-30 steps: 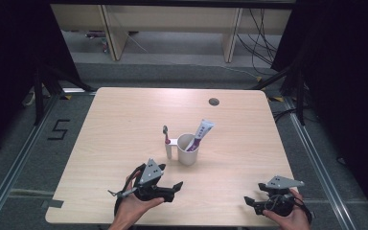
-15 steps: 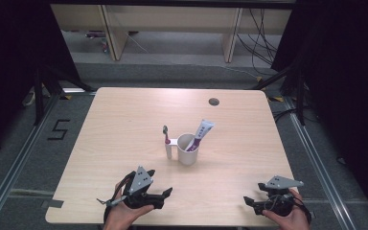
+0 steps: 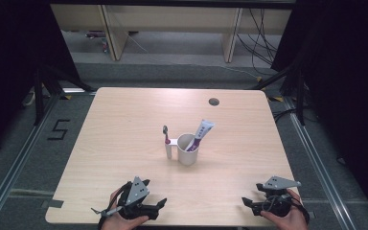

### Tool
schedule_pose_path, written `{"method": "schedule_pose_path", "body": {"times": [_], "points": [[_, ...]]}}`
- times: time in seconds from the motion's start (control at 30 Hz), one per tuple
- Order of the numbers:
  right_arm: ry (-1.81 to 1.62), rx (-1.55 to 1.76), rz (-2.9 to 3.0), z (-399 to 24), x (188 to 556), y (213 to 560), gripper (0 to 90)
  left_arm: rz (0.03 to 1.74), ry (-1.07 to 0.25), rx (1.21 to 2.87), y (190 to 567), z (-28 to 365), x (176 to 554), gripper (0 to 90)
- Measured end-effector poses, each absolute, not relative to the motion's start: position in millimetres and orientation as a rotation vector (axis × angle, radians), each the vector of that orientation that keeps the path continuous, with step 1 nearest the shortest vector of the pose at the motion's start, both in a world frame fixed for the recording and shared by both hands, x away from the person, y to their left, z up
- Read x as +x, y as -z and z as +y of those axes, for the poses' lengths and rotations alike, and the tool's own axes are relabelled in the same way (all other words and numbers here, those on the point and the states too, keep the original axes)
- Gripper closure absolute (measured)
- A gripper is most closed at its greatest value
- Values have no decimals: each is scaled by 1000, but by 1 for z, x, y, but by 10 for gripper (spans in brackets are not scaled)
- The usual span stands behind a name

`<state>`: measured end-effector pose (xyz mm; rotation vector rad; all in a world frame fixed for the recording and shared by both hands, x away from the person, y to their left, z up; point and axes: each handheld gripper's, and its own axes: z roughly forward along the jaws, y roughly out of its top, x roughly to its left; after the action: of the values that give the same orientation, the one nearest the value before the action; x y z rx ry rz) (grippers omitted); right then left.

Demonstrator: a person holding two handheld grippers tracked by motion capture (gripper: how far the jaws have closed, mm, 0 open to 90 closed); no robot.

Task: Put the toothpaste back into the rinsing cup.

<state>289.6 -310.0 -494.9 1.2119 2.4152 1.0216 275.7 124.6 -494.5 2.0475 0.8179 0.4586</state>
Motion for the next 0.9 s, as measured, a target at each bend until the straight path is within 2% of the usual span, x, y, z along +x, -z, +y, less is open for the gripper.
{"method": "schedule_pose_path", "body": {"times": [0.13, 0.9], "points": [[-1051, 1260, 2413, -306, 288, 496, 163, 826, -450, 2045, 497, 126, 272, 162], [-1094, 1145, 2435, -300, 287, 499, 162, 848, -453, 2083, 506, 131, 265, 162]]}}
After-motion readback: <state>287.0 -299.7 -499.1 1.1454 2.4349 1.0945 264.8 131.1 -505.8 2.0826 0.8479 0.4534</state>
